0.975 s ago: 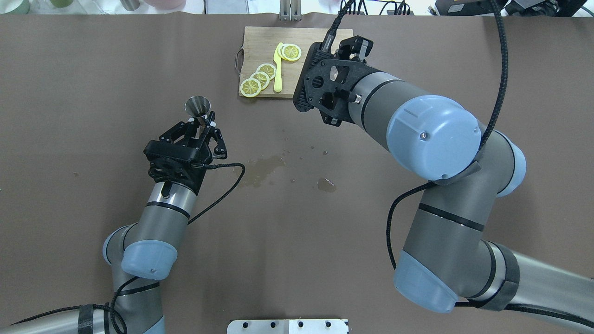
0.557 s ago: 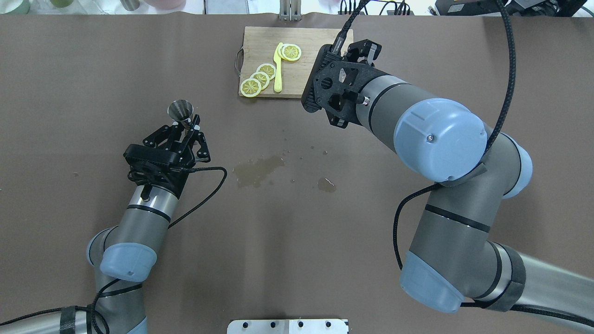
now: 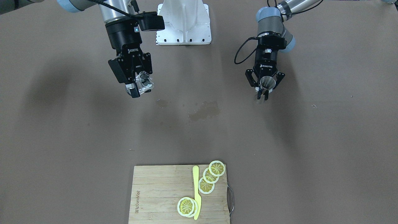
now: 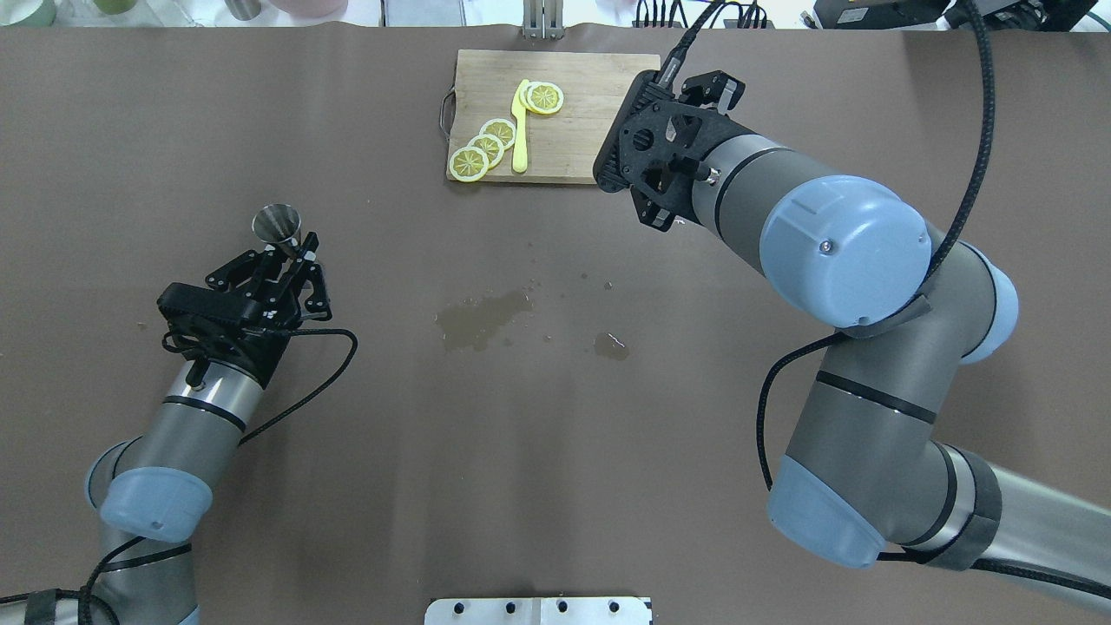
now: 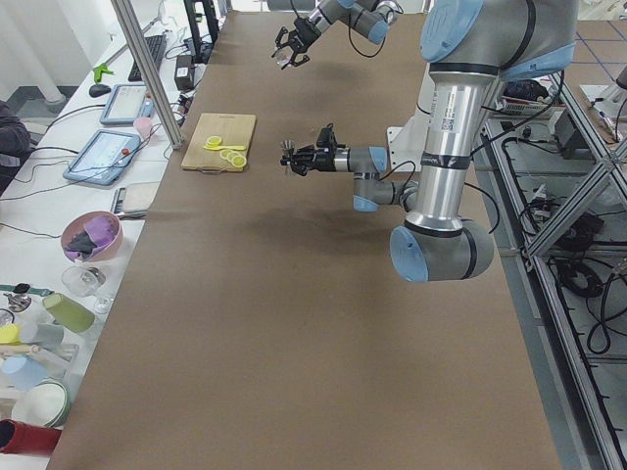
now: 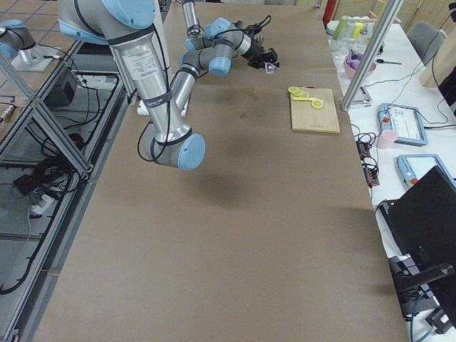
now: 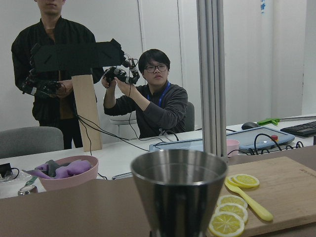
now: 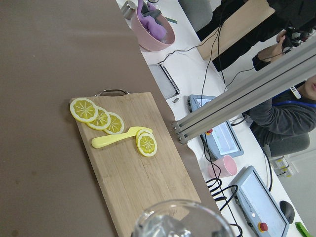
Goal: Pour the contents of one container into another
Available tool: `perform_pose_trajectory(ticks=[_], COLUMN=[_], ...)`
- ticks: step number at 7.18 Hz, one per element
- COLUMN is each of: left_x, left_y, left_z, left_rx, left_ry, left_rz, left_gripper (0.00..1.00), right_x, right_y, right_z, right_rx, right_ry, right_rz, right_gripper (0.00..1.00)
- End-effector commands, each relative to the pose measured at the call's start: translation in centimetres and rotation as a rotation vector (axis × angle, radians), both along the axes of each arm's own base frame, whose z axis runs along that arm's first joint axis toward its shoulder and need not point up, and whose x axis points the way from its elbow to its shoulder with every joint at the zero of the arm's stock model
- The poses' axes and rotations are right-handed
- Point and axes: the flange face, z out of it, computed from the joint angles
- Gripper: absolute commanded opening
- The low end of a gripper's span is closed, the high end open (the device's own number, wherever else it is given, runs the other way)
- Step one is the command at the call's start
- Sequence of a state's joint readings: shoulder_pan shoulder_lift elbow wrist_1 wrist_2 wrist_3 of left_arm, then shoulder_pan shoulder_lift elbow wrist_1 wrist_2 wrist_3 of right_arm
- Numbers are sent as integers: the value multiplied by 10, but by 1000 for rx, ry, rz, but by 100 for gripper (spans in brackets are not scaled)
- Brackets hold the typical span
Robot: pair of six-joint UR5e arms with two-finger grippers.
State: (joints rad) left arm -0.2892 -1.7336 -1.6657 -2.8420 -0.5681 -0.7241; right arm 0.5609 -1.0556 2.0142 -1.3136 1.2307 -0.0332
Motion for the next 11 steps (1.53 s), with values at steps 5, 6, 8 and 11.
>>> perform_pose_trajectory(ticks=[5, 6, 8, 11], left_x=[-49, -49, -48, -46], left_y=[17, 17, 16, 17], left_z=[68, 70, 74, 73], left_rx=[-37, -39, -42, -42], left_ry=[13, 10, 2, 4], left_rz=[28, 28, 28, 29], left_gripper=[0, 0, 0, 0], right_x=[37, 37, 47, 58], right_y=[6, 9, 20, 27], right_z=[74, 81, 115, 158], right_rx=[-236, -280, -414, -530], right_ry=[-125, -150, -177, -133], right_rz=[93, 81, 43, -32], right_gripper=[0, 0, 0, 0])
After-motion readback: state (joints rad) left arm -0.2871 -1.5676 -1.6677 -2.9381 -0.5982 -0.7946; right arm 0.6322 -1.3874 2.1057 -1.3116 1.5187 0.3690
